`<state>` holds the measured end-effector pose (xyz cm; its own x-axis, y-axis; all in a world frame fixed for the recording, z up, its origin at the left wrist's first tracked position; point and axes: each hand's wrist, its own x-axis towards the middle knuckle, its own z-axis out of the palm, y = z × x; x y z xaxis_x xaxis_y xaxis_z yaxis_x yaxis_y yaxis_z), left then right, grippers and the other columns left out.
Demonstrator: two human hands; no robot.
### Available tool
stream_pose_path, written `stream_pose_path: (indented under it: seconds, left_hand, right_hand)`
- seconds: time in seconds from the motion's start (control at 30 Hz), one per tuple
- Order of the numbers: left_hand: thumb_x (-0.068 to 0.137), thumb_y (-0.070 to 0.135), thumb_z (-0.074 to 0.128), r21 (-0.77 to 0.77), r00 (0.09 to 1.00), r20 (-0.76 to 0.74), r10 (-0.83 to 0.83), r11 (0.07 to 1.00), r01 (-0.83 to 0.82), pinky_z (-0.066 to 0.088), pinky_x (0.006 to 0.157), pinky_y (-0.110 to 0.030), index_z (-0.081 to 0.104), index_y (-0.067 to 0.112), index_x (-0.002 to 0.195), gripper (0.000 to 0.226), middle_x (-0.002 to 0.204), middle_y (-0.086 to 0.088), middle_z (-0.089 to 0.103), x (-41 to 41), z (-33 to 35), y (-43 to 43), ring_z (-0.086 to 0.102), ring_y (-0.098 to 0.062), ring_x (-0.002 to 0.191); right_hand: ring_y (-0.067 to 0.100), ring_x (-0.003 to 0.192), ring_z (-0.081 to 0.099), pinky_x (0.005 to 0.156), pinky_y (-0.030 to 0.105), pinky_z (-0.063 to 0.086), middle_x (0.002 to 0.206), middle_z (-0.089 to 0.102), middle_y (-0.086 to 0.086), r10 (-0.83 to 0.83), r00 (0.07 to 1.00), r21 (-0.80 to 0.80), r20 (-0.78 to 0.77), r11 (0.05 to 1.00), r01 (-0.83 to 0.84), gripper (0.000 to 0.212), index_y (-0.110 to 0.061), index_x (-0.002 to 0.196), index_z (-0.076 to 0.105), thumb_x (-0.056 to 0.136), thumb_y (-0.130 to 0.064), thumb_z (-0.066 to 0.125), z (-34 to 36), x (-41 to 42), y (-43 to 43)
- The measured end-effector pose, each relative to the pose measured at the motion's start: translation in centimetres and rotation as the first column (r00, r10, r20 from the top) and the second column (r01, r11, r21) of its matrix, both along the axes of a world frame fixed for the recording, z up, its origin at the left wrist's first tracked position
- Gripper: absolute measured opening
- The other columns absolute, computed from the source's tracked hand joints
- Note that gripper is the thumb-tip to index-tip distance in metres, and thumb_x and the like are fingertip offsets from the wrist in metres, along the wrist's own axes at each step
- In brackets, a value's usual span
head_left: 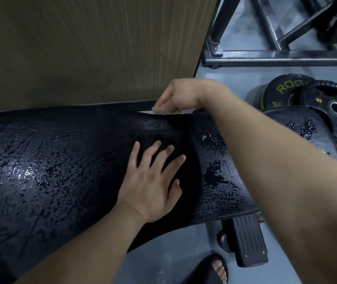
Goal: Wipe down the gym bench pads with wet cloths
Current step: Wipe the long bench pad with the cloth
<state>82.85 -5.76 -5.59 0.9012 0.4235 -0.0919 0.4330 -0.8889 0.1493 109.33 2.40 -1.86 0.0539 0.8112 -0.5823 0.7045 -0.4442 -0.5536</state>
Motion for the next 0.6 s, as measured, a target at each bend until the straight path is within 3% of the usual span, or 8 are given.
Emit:
stream_pose_path:
  seconds: [0.07, 0.13, 0.27, 0.37, 0.5, 0.6]
  left_hand:
    - [0.094, 0.048, 0.041, 0.002, 1.0, -0.003, -0.001, 1.0, 0.001, 0.017, 0.119, -0.066, 0.047, 0.031, 0.149, 0.058, 0.155, -0.003, 0.044, 0.0, -0.1, 0.1, 0.03, -0.033, 0.15]
    - [0.094, 0.048, 0.041, 0.004, 1.0, -0.006, -0.003, 1.0, 0.003, 0.016, 0.12, -0.066, 0.047, 0.032, 0.15, 0.058, 0.155, -0.002, 0.043, 0.1, -0.1, 0.1, 0.029, -0.032, 0.151]
    - [0.094, 0.048, 0.041, 0.022, 1.0, -0.011, -0.005, 1.0, 0.005, 0.017, 0.12, -0.065, 0.047, 0.031, 0.15, 0.059, 0.153, -0.003, 0.045, 0.1, -0.1, 0.0, 0.03, -0.032, 0.15]
    - [0.093, 0.048, 0.042, 0.027, 1.0, -0.007, -0.003, 1.0, 0.003, 0.016, 0.12, -0.065, 0.047, 0.031, 0.149, 0.059, 0.153, -0.001, 0.045, 0.2, -0.2, -0.1, 0.03, -0.032, 0.15]
    - [0.093, 0.048, 0.041, 0.035, 1.0, -0.003, 0.001, 0.999, -0.001, 0.016, 0.121, -0.064, 0.047, 0.032, 0.149, 0.059, 0.154, -0.002, 0.046, 0.3, -0.3, -0.1, 0.031, -0.031, 0.149]
    - [0.093, 0.049, 0.04, 0.034, 1.0, 0.003, 0.004, 0.999, -0.004, 0.016, 0.121, -0.065, 0.048, 0.032, 0.149, 0.059, 0.153, -0.002, 0.046, 0.3, -0.3, 0.0, 0.032, -0.032, 0.149]
  right_hand:
    - [0.016, 0.078, 0.068, 0.087, 0.035, 0.055, 0.088, 0.077, -0.007, 0.125, 0.977, -0.143, 0.173, 0.985, -0.1, 0.018, -0.023, 0.105, 0.08, 0.093, -0.032, 0.07, 1.2, 2.1, -0.8]
    - [0.017, 0.072, 0.059, 0.079, 0.033, 0.051, 0.081, 0.072, 0.001, 0.168, 0.952, -0.237, 0.258, 0.966, -0.106, 0.024, -0.009, 0.111, 0.075, 0.096, -0.023, 0.063, 1.4, 3.0, -1.4]
    - [0.004, 0.091, 0.062, 0.091, 0.027, 0.048, 0.085, 0.066, -0.025, -0.015, 0.987, 0.032, 0.162, 0.999, 0.01, 0.017, -0.034, 0.11, 0.077, 0.097, -0.037, 0.067, 0.4, -0.5, -2.1]
    - [0.0, 0.09, 0.062, 0.089, 0.024, 0.047, 0.081, 0.065, -0.029, -0.109, 0.989, 0.118, 0.1, 0.988, 0.097, 0.018, -0.04, 0.109, 0.077, 0.096, -0.046, 0.067, -0.2, -0.8, -3.7]
    - [0.014, 0.105, 0.062, 0.095, 0.026, 0.044, 0.106, 0.071, -0.014, -0.113, 0.93, 0.017, 0.35, 0.993, 0.115, 0.028, -0.031, 0.118, 0.075, 0.097, -0.046, 0.065, 1.6, 3.6, -7.3]
    - [0.024, 0.109, 0.064, 0.093, 0.03, 0.046, 0.12, 0.072, -0.001, -0.176, 0.878, -0.026, 0.445, 0.978, 0.209, 0.025, -0.025, 0.116, 0.076, 0.097, -0.035, 0.064, 1.5, 5.0, -7.7]
